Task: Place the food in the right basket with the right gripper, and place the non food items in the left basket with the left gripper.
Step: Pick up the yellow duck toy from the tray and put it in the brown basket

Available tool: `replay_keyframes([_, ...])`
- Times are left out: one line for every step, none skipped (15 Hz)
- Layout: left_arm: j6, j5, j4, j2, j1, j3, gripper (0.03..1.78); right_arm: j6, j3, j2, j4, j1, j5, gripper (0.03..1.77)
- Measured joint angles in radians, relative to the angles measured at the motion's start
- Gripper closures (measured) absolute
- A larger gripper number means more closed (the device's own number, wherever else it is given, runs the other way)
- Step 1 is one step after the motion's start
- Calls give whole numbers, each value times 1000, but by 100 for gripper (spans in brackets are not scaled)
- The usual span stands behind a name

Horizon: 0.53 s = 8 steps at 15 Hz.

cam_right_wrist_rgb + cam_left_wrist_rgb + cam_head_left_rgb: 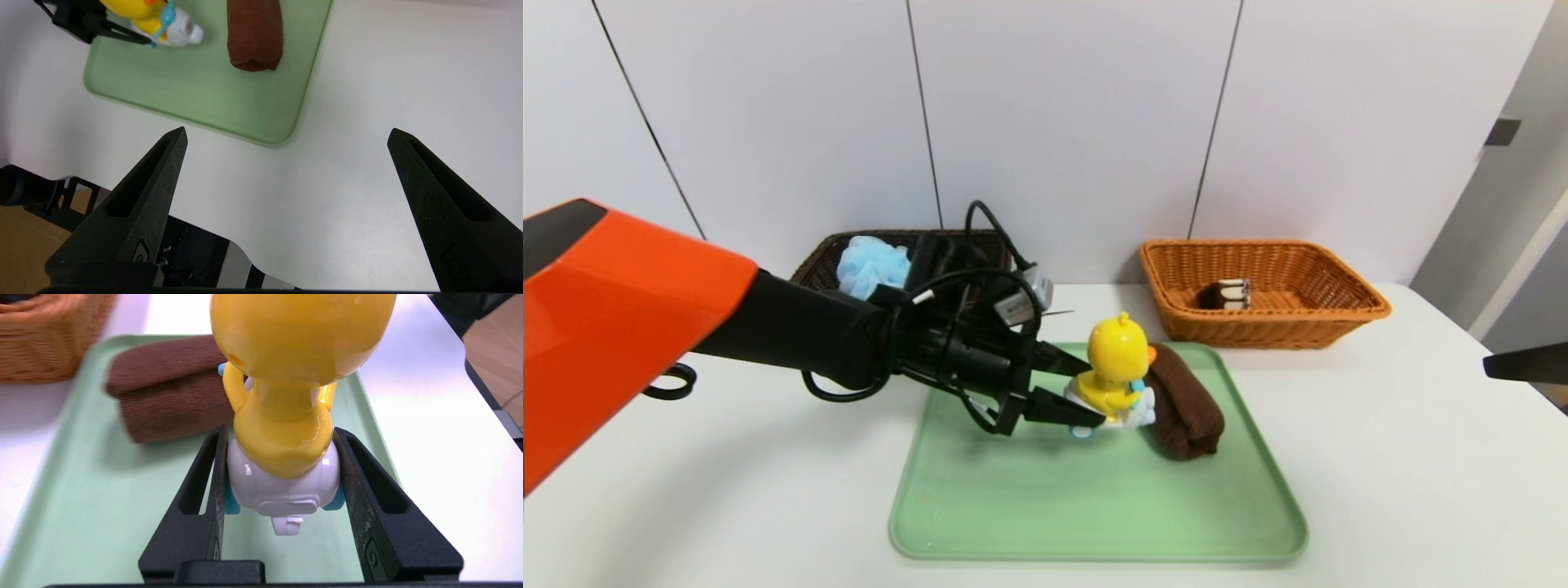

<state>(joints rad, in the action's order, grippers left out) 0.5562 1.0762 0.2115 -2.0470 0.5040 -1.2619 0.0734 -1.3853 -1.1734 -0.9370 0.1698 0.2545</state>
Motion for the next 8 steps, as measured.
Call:
replay_keyframes([-14, -1, 0, 24, -24, 0, 95, -1, 0, 0, 0, 0, 0, 10])
replay_keyframes([-30, -3, 1, 47, -46, 0, 95, -2, 0, -1, 0, 0, 1, 11])
replay_keyframes([-45, -7, 2, 69, -71, -2, 95, -1, 0, -1, 1, 0, 1, 11])
replay_keyframes([-60, -8, 3, 90, -101, -5, 95, -2, 0, -2, 1, 0, 2, 10])
replay_keyframes([-74, -9, 2, 108, -130, -10, 95, -3, 0, -2, 3, 0, 3, 10])
replay_keyframes([-95, -10, 3, 124, -160, -17, 95, -3, 0, -3, 4, 1, 5, 10])
replay_keyframes([-114, -11, 1, 139, -193, -27, 95, -3, -1, -4, 5, 2, 7, 10])
replay_keyframes([-123, -11, -1, 147, -220, -36, 95, -3, -2, -4, 5, 5, 8, 10])
